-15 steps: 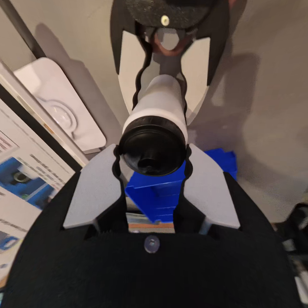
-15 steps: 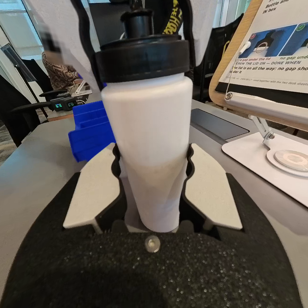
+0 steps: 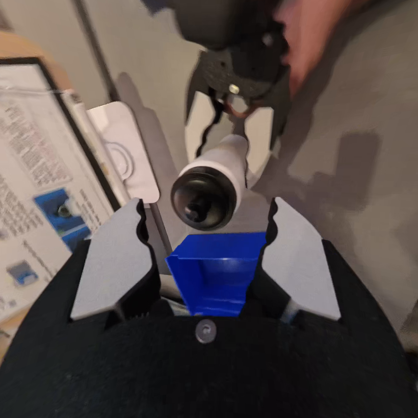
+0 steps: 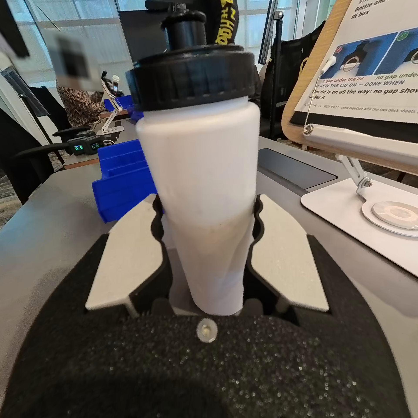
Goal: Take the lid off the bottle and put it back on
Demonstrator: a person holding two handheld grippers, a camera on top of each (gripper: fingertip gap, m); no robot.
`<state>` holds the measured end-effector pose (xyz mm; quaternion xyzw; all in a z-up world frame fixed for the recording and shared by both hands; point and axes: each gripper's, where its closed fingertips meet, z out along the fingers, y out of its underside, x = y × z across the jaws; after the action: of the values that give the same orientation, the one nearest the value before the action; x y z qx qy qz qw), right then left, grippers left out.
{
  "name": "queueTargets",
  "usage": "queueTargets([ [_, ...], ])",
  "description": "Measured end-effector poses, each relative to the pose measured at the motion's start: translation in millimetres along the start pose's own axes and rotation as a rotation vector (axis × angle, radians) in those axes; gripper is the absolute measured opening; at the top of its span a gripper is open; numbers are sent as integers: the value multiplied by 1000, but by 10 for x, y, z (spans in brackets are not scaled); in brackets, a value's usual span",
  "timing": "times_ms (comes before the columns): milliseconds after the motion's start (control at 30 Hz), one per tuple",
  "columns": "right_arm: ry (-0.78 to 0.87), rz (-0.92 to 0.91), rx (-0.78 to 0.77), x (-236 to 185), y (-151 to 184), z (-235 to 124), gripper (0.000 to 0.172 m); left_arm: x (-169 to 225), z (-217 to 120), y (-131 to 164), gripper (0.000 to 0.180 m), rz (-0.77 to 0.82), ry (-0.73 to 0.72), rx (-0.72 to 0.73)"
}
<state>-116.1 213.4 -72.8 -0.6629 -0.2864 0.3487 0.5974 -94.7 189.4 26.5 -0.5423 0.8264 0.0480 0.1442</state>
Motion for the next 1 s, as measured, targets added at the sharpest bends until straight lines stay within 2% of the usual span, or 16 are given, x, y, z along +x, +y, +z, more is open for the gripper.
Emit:
queueTargets([
  [67, 3, -1, 0, -1, 1, -1, 78, -20, -68, -47, 102, -262, -29, 71],
  [133, 3, 1, 1, 1, 1, 1, 78, 12, -95, -69, 103, -568, 18, 121],
  [233, 4, 3, -1, -1, 2, 1, 78, 41, -48, 46, 95, -977, 84, 95],
  [300, 5, 3, -2, -2, 3, -3, 78, -29, 0, 125, 93, -1129, 64, 92],
  [367, 7, 2, -5, -6, 6, -7, 78, -94, 64, 216, 88, -1216, 28, 58],
  [533, 12, -1, -11, -14, 11, -18, 78, -59, 231, 153, 90, -1336, 84, 13],
  [700, 7, 10, -8, -9, 11, -12, 78, -113, 343, 188, 92, -1329, 9, -77],
  [800, 7, 13, -8, -14, 12, -13, 78, -93, 390, 163, 71, -1327, 47, -74],
  [1000, 1, 10, -12, -22, 17, -16, 78, -66, 389, 145, 70, -1139, 94, -95],
])
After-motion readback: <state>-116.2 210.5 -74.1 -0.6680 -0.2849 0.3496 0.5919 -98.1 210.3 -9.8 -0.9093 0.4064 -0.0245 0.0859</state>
